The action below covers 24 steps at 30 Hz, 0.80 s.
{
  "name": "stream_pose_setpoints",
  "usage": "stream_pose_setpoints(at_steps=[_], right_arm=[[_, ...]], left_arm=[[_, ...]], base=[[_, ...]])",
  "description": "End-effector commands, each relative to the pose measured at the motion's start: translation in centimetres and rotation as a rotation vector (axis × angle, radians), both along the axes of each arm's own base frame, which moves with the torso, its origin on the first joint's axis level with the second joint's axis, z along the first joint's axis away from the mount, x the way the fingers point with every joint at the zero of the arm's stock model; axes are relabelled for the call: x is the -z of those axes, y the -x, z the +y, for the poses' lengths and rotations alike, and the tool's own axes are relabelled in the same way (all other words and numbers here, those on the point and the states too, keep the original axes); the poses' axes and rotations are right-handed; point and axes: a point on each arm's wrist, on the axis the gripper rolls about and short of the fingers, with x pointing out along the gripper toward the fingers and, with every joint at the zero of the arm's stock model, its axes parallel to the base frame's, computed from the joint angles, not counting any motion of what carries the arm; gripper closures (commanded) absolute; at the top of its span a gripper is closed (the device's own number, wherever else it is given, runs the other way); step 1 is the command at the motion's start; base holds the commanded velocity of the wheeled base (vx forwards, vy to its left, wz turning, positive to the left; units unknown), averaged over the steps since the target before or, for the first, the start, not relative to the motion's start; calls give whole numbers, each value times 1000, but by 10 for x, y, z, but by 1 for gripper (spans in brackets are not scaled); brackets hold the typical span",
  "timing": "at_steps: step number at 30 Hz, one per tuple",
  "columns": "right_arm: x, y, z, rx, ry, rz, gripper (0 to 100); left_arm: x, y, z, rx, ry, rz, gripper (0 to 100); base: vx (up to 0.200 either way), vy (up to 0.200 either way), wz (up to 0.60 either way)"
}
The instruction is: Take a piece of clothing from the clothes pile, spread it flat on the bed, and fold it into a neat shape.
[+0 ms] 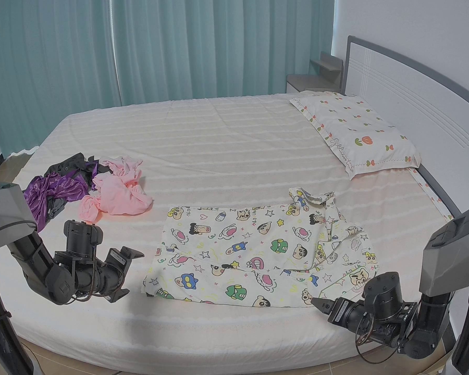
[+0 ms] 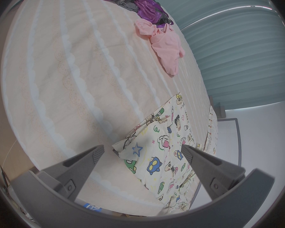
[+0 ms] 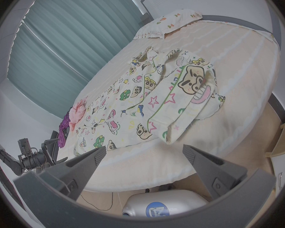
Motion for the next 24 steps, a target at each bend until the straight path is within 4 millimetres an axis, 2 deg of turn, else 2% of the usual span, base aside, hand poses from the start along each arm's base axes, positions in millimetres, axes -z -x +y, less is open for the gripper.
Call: stream_pose_setpoints(at_steps=[1, 6, 10, 24], right_arm=[[-5, -8, -22, 67, 20, -41, 0], [-6, -27, -60, 155, 42, -55, 0], [-4, -33, -77, 145, 22, -38, 0], [13, -41, -81, 150, 12, -37, 0]], left_arm=[[0, 0, 0, 0, 0, 1, 0], [0, 0, 0, 0, 0, 1, 0], [1, 0, 0, 1, 1, 3, 0], [1, 0, 0, 3, 0, 2, 0]], base=[[0, 0, 0], [0, 0, 0], [0, 0, 0], [0, 0, 0]])
